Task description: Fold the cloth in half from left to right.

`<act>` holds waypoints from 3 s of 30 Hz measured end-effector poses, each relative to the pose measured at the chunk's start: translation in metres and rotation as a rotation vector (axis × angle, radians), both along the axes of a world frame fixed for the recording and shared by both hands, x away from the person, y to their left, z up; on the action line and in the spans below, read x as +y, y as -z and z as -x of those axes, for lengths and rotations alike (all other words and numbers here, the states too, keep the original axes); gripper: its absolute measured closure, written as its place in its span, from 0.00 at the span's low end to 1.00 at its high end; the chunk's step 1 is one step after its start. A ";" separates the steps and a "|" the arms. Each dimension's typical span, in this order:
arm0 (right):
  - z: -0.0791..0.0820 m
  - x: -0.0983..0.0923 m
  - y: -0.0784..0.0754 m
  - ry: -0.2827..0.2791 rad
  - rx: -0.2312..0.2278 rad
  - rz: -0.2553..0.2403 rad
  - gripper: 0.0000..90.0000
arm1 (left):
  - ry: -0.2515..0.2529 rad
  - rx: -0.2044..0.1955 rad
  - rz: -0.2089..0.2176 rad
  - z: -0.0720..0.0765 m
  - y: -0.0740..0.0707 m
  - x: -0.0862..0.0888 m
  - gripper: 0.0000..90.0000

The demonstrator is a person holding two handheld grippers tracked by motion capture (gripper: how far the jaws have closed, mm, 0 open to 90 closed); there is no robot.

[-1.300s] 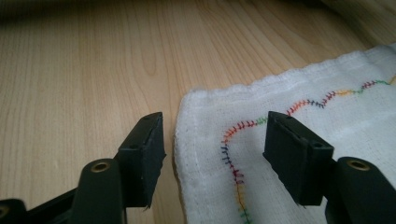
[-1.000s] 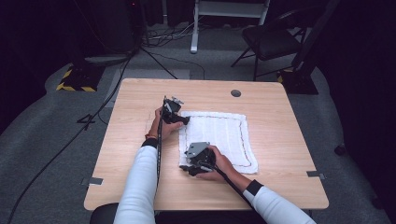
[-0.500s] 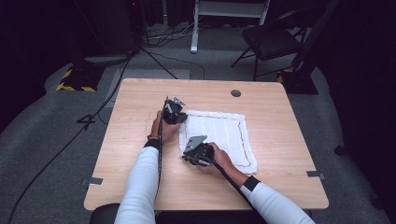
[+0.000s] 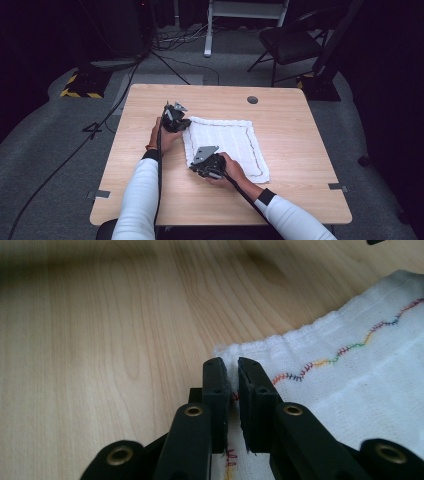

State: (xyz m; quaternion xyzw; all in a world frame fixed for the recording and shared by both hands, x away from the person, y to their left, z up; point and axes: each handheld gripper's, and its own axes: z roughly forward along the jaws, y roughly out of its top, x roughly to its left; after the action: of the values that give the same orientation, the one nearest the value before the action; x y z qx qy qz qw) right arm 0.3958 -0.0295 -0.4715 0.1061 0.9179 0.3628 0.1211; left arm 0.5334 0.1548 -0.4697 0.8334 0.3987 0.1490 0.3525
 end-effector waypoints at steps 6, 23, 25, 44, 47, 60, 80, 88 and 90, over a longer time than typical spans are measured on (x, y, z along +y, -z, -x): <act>0.004 0.007 -0.012 -0.027 -0.031 -0.013 0.92 | -0.015 -0.023 0.033 0.008 -0.012 0.012 0.94; 0.012 -0.052 -0.036 0.060 -0.050 -0.102 0.92 | 0.044 -0.059 0.015 0.004 -0.029 -0.042 0.94; 0.014 -0.064 -0.037 0.074 -0.051 -0.108 0.92 | 0.054 -0.064 0.009 0.003 -0.030 -0.053 0.94; 0.023 -0.151 -0.035 0.205 -0.037 -0.132 0.92 | 0.173 -0.079 -0.006 -0.005 -0.029 -0.138 0.94; 0.024 -0.161 -0.036 0.222 -0.036 -0.133 0.92 | 0.188 -0.080 -0.009 -0.006 -0.029 -0.149 0.94; 0.029 -0.193 -0.028 0.284 -0.016 -0.104 0.91 | 0.189 -0.095 -0.061 -0.010 -0.024 -0.196 0.83; 0.012 -0.245 -0.015 0.430 0.032 -0.103 0.51 | 0.356 -0.043 -0.072 0.109 -0.020 -0.134 0.32; -0.006 -0.226 0.002 0.363 0.110 -0.014 0.48 | 0.391 -0.009 -0.181 0.129 0.015 -0.137 0.34; -0.008 -0.224 0.006 0.360 0.119 0.017 0.46 | 0.386 0.016 -0.157 0.127 0.016 -0.133 0.35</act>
State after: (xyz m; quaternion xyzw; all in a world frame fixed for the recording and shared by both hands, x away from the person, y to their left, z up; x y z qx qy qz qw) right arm 0.4033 -0.2534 -0.4775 0.2891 0.8926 0.3204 0.1304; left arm 0.4062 0.0215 -0.4854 0.9204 0.2218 0.1028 0.3051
